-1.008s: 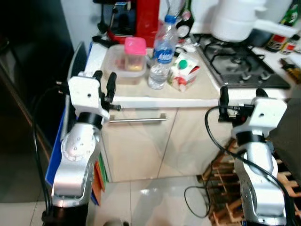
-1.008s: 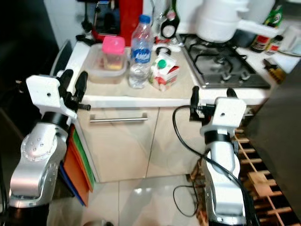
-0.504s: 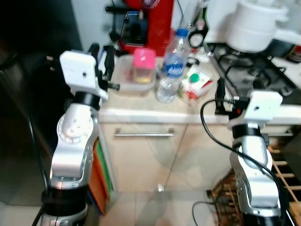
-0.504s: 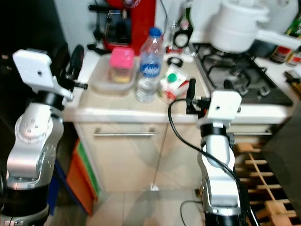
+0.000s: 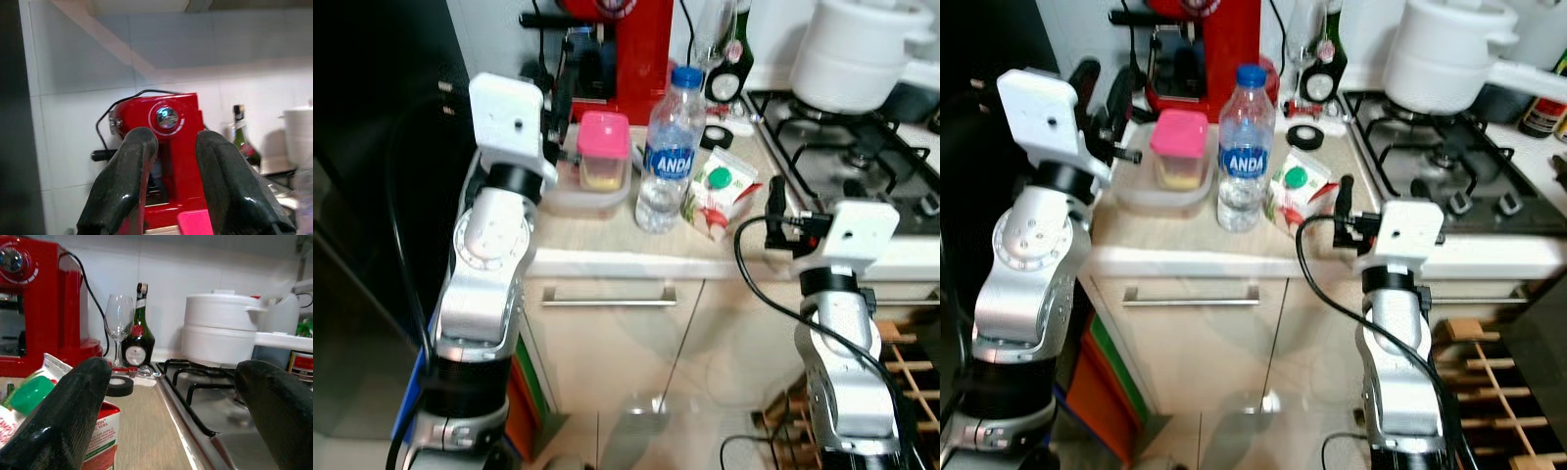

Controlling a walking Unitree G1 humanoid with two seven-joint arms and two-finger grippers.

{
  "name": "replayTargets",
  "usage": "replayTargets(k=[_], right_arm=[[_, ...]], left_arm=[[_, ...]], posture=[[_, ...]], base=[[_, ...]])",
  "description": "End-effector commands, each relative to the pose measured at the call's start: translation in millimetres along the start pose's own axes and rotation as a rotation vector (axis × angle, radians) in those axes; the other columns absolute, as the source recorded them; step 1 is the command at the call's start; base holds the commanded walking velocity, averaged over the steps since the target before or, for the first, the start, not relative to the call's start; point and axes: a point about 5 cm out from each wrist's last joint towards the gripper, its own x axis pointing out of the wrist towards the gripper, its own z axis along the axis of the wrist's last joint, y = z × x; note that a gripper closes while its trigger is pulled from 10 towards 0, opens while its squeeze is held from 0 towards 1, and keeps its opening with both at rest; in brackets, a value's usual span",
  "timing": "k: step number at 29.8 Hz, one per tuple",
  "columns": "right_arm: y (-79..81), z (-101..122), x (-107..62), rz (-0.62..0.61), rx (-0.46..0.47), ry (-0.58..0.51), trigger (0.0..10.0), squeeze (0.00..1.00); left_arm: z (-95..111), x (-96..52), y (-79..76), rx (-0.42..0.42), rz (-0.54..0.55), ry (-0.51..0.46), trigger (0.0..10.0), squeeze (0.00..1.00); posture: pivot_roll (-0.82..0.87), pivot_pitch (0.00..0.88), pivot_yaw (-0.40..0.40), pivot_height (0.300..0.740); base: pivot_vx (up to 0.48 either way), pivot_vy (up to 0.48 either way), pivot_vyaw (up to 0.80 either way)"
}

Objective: Restocking fridge

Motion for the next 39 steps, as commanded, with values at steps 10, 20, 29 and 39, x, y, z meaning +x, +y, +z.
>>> replayTargets(k=[10, 20, 29, 39], right_arm=[[6.0, -6.3, 4.3, 0.044, 0.000, 0.015, 10.0, 0.00], [-0.4, -8.3, 8.0, 0.073, -0.014, 0.037, 10.0, 0.00], [-17.0, -9.9, 14.8, 0.070, -0.028, 0.067, 10.0, 0.00], [-3.0, -14.7, 16.6, 0.079, 0.012, 0.077, 10.0, 0.00]], left_arm=[[-18.9, 5.3, 10.9, 0.047, 0.053, 0.099, 10.0, 0.00], [-27.0, 28.5, 14.1, 0.066, 0.075, 0.145, 10.0, 1.00], [-27.6, 35.0, 5.0, 0.017, 0.071, 0.164, 10.0, 1.00], [-7.0, 40.5, -2.9, -0.006, 0.019, 0.118, 10.0, 1.00]], posture=[[0.10, 0.000, -0.001, 0.740], [0.04, 0.000, -0.077, 0.740], [0.03, 0.000, -0.099, 0.740], [0.05, 0.000, -0.082, 0.740]], base=[[0.130, -0.139, 0.00], [0.000, 0.000, 0.00], [0.000, 0.000, 0.00], [0.000, 0.000, 0.00]])
